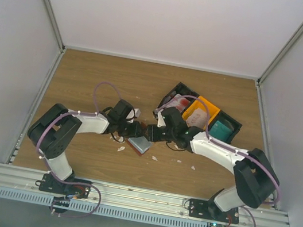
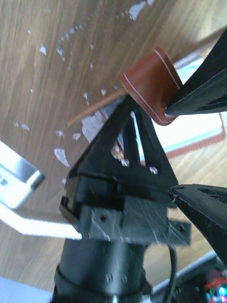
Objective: Put the credit cards into the card holder
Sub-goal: Open the card holder at the center of the board.
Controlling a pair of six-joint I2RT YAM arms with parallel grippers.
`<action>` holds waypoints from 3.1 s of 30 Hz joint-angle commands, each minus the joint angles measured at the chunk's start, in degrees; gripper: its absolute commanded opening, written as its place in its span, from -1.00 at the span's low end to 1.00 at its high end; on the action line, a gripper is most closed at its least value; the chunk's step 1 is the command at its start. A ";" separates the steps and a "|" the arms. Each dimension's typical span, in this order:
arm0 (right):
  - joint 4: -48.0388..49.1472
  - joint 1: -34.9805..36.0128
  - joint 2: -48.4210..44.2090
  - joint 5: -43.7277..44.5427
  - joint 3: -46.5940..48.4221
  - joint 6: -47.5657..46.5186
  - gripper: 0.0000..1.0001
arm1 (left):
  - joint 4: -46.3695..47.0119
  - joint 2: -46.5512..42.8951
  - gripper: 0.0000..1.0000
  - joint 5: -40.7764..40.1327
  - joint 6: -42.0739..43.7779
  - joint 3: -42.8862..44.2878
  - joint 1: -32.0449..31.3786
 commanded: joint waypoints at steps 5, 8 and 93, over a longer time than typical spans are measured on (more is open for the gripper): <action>-0.82 -2.87 6.73 5.96 3.14 -7.08 -0.24 | -2.03 2.01 -0.46 -2.11 2.33 0.68 0.26; -1.43 -3.81 8.61 8.77 3.61 -8.42 -0.24 | -2.53 1.98 -0.46 -2.50 2.92 0.59 0.24; -5.97 7.98 5.22 18.42 -4.41 10.49 0.01 | 8.71 -7.44 -0.22 5.40 -1.08 -7.63 0.16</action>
